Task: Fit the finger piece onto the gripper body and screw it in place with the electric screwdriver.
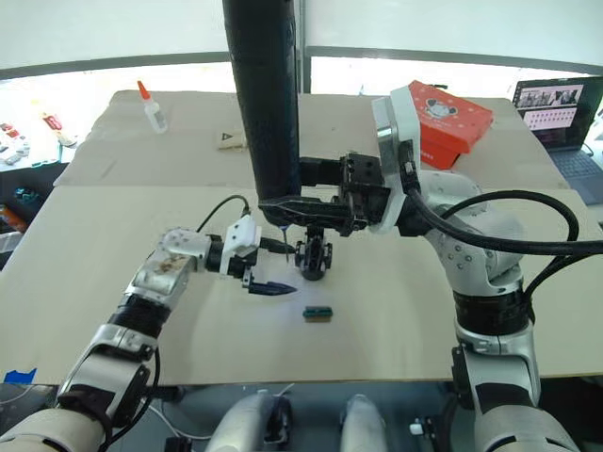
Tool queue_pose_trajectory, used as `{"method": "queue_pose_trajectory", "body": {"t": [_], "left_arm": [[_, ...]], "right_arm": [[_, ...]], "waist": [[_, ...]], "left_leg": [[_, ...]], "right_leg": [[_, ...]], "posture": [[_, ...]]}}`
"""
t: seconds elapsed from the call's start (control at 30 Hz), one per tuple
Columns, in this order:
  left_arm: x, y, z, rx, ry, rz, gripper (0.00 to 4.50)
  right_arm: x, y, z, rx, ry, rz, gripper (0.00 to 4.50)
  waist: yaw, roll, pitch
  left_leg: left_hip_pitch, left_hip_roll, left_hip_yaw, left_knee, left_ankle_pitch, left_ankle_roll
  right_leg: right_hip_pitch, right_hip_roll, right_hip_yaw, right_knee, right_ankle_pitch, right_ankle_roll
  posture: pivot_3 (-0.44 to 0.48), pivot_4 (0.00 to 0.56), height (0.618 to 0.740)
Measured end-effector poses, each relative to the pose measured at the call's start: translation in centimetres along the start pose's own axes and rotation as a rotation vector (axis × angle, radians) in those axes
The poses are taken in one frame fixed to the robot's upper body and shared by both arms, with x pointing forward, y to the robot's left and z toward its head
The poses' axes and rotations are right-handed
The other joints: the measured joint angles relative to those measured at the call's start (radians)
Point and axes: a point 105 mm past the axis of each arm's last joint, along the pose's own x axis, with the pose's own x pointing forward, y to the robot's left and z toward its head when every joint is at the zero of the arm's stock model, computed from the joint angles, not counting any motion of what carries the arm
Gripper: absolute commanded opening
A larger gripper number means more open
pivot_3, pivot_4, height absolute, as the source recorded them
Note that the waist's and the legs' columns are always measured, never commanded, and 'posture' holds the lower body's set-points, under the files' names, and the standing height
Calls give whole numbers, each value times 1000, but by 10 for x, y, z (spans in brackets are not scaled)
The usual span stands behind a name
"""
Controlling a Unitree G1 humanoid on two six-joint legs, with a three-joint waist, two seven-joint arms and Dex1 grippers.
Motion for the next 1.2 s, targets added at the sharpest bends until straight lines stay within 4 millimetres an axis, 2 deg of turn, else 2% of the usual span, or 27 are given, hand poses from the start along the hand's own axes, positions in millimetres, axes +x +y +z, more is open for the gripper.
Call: {"method": "queue_pose_trajectory", "body": {"t": [0.17,0.27,0.53,0.67,0.87,1.03,1.2], "left_arm": [[-1,-27,8,10,-3,-75,4500],[1,-40,-1,-2,28,-105,4500],[2,-42,0,-2,25,-76,4500],[4,-51,-12,-51,35,-68,4500],[12,-59,-16,-48,39,-55,4500],[27,-64,-25,-40,40,-25,4500],[29,-62,-29,-22,48,2,4500]], "right_arm": [[-3,13,-3,28,30,59,1922],[-10,18,-15,69,47,53,1922],[-13,17,-22,78,67,26,1922],[-17,17,-30,78,91,-10,1922],[-22,21,-40,86,102,-50,1922],[-29,23,-57,119,110,-133,1922],[-34,29,-67,92,117,-193,1922]], "waist": [[7,0,0],[10,0,0],[11,0,0],[12,0,0],[13,0,0],[14,0,0],[14,0,0]], "left_leg": [[0,0,0,1,0,0],[1,0,0,1,0,0],[1,0,0,0,0,0],[0,0,0,1,0,0],[1,0,0,1,0,0],[1,0,0,1,0,0],[2,0,0,1,0,0]], "right_leg": [[1,0,0,0,0,0],[1,0,0,0,0,0],[0,0,0,0,0,0],[0,0,0,0,0,0],[0,0,0,-1,0,0],[1,0,0,-1,0,0],[1,0,1,-2,0,0]], "posture": [[0,150,740],[0,150,740],[0,150,740],[0,150,740],[0,150,740],[0,150,740],[0,150,740]]}}
